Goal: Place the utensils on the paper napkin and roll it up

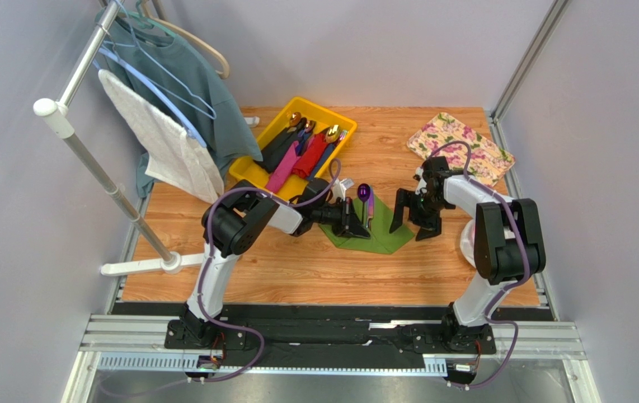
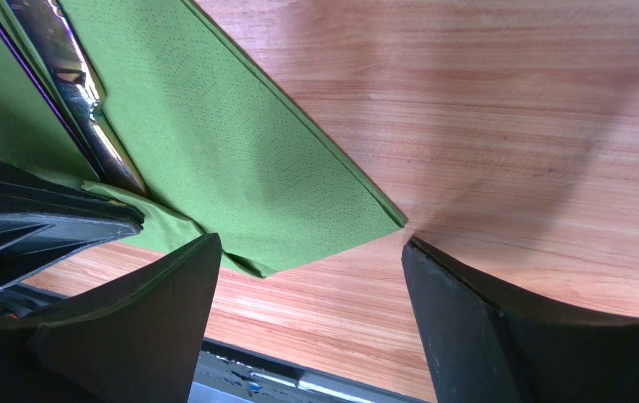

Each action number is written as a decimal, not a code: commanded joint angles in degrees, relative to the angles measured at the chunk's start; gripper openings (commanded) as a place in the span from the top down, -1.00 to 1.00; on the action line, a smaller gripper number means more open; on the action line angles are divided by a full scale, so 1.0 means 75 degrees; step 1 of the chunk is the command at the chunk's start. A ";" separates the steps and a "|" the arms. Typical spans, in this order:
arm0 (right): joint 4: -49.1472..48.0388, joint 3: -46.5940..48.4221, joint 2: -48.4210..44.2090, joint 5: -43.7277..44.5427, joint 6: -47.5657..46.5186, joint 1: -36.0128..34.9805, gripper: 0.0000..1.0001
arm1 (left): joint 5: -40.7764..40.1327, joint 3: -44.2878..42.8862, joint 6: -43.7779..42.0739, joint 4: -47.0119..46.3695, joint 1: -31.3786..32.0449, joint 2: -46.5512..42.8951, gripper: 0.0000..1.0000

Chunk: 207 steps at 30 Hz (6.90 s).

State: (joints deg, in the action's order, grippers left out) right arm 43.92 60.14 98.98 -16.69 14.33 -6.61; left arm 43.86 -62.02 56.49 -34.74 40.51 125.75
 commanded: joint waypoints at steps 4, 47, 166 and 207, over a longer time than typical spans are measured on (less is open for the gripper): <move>-0.1215 -0.0507 0.0408 -0.1371 0.0491 -0.0056 -0.77 | -0.0304 -0.0133 -0.0301 0.0191 0.0001 0.0131 0.95; -0.3337 -0.1620 -0.1198 -0.3775 0.2554 0.0413 -0.08 | -0.0304 -0.0075 -0.0243 0.0085 -0.0046 0.0120 0.95; -0.3934 -0.0484 0.0666 -0.3377 0.4031 -0.1122 1.00 | -0.0105 0.0699 -0.1297 0.1433 -0.0362 -0.0982 1.00; -0.4485 -0.0624 0.1088 -0.3365 0.4148 -0.1427 -0.37 | -0.0609 0.1121 -0.1625 0.2488 -0.1359 -0.2846 0.08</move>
State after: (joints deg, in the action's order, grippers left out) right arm 9.10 55.35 107.77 -44.01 47.07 -16.82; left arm 42.09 -48.86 47.44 -19.62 30.61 103.09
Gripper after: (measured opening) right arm 0.694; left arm 0.461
